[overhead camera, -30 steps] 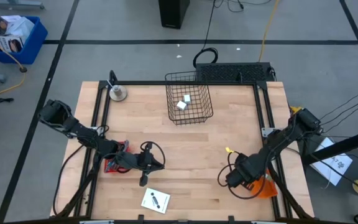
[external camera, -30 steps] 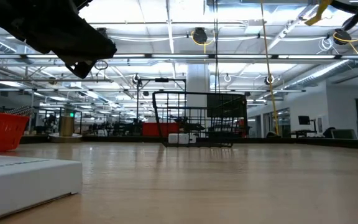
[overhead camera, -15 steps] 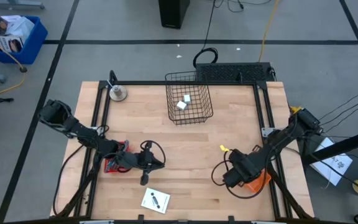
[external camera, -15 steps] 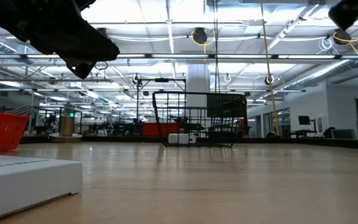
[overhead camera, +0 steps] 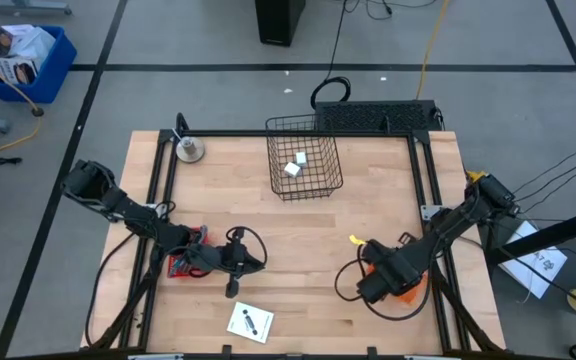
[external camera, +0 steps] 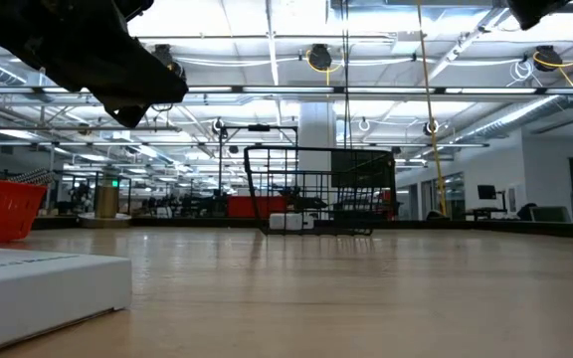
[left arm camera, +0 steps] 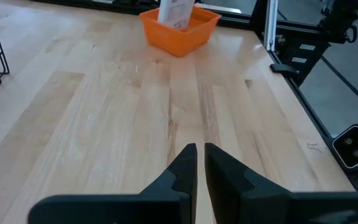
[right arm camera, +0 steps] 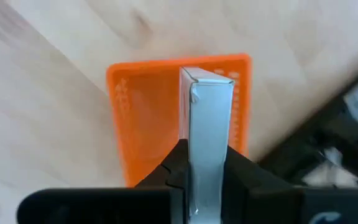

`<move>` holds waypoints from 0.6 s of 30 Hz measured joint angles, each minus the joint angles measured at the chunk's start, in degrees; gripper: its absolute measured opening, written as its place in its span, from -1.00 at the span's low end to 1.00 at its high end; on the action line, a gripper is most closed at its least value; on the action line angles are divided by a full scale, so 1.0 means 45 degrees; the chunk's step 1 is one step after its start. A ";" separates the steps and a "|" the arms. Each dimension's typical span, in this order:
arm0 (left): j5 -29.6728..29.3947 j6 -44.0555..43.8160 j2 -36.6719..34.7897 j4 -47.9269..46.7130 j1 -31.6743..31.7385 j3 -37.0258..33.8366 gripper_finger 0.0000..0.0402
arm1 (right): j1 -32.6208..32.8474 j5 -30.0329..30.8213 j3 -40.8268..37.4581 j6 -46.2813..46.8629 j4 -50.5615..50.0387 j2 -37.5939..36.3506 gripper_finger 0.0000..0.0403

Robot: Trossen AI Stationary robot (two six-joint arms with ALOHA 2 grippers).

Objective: Pick and place items into bin
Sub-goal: Put the right card reader box into the orange basket

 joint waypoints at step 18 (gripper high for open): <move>0.0000 -0.0155 0.0000 0.0018 0.0000 0.0000 -0.82 | -0.1805 0.1387 -0.1545 0.1733 -0.1040 -0.0010 -0.83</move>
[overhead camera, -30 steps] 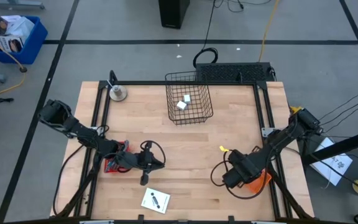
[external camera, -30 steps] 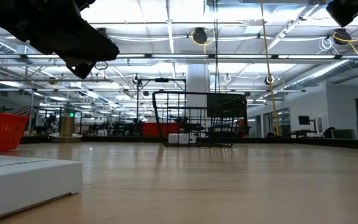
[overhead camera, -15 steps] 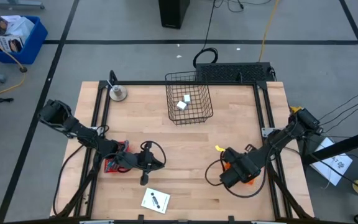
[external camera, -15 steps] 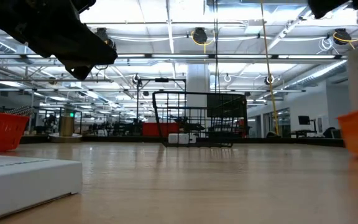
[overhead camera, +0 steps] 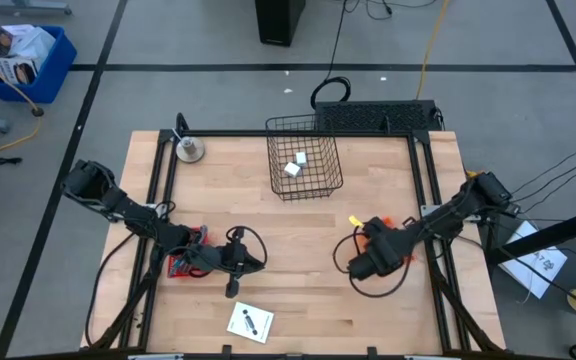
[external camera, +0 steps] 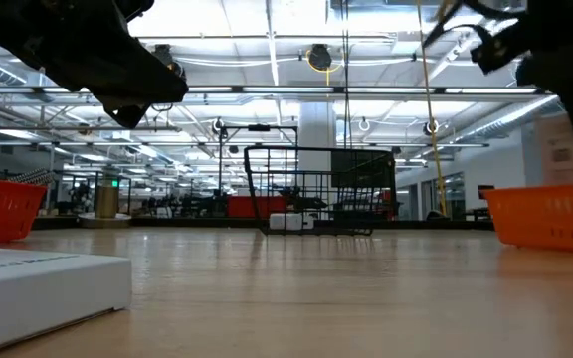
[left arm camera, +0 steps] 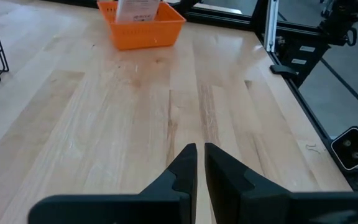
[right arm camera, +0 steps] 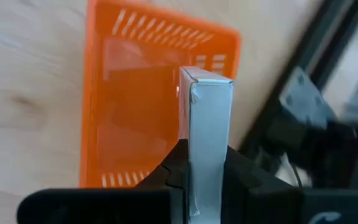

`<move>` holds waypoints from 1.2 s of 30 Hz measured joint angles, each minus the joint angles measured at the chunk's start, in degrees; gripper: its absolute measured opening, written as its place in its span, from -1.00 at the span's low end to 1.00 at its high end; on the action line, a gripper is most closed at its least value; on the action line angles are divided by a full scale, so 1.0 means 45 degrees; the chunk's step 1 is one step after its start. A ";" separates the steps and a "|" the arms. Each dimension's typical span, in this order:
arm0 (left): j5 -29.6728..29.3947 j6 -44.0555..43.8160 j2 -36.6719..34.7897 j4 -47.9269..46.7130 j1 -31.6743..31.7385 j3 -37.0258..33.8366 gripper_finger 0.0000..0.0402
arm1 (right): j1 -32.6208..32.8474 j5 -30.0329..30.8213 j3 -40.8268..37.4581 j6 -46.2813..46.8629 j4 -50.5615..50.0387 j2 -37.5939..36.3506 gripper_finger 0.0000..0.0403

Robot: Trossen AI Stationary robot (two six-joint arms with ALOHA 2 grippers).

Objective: Pick and place items into bin
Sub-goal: Put the right card reader box into the orange basket

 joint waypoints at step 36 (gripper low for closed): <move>0.0001 0.0015 0.0000 -0.0023 0.0000 0.0000 -0.82 | -0.0057 0.0065 0.0538 -0.0685 0.1673 -0.0613 -0.82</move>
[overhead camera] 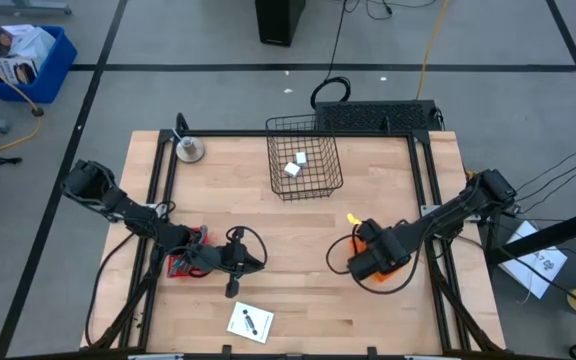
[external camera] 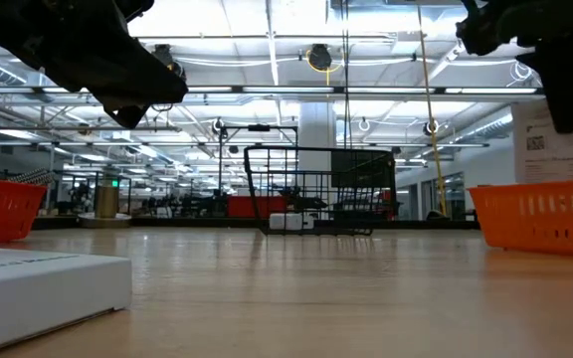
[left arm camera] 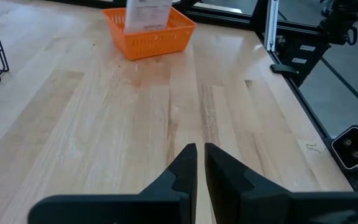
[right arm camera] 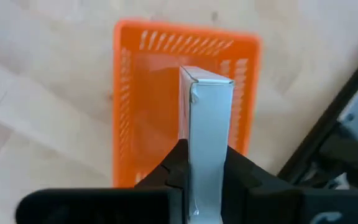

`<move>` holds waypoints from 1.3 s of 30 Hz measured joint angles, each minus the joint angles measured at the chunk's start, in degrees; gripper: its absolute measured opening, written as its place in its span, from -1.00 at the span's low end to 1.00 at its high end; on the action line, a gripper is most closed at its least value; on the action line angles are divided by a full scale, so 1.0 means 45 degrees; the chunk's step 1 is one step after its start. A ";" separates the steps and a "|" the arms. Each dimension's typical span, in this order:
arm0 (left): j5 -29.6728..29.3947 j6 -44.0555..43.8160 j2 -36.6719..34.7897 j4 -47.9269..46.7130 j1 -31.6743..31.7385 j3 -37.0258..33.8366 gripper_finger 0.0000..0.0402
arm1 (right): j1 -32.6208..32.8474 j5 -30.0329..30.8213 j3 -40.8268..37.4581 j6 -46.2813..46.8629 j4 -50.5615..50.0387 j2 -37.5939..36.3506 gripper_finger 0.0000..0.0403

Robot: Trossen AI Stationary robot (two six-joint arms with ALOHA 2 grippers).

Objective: Pick and place items into bin
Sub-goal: Put the right card reader box into the orange basket, then put the card reader box into the orange basket

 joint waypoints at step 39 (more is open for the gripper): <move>0.1649 -0.2483 0.0000 0.0022 -0.0072 0.0005 -0.82 | 0.0513 0.1218 -0.2348 -0.7648 1.8923 -0.0182 -0.29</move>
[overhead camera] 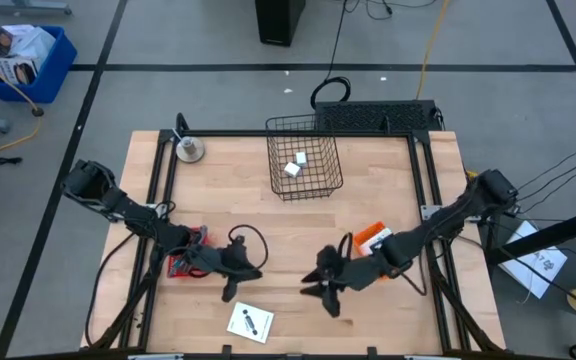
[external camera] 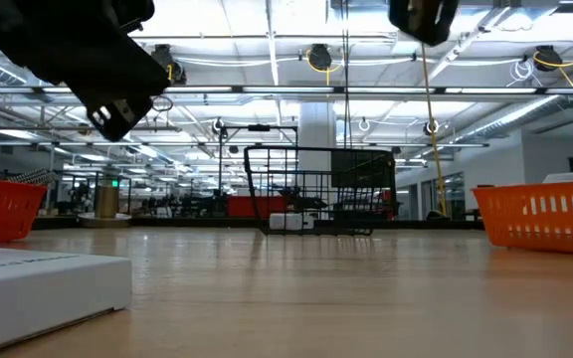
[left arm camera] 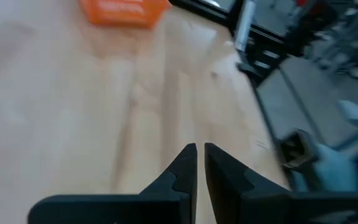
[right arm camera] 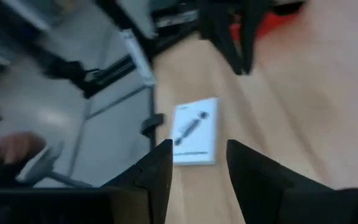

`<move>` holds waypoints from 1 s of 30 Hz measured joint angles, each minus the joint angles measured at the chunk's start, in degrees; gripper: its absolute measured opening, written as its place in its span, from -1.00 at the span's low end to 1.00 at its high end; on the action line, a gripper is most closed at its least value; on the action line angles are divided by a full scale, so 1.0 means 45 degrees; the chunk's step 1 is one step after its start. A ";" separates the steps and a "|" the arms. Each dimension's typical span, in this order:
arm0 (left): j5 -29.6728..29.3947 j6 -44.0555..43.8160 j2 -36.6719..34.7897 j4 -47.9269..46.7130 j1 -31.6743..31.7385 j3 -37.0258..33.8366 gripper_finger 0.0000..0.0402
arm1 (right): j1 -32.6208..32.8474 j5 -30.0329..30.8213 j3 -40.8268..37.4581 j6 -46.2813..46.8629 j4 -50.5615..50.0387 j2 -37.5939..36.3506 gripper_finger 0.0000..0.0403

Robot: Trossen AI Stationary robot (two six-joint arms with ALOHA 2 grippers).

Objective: Pick and place items into bin
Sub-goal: Put the card reader box into the orange basket

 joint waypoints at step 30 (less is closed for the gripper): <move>0.2761 -0.7898 0.0000 -0.2168 -0.2937 0.0010 -0.96 | -0.0377 -0.3816 0.2055 -0.0509 0.2429 0.5730 -0.99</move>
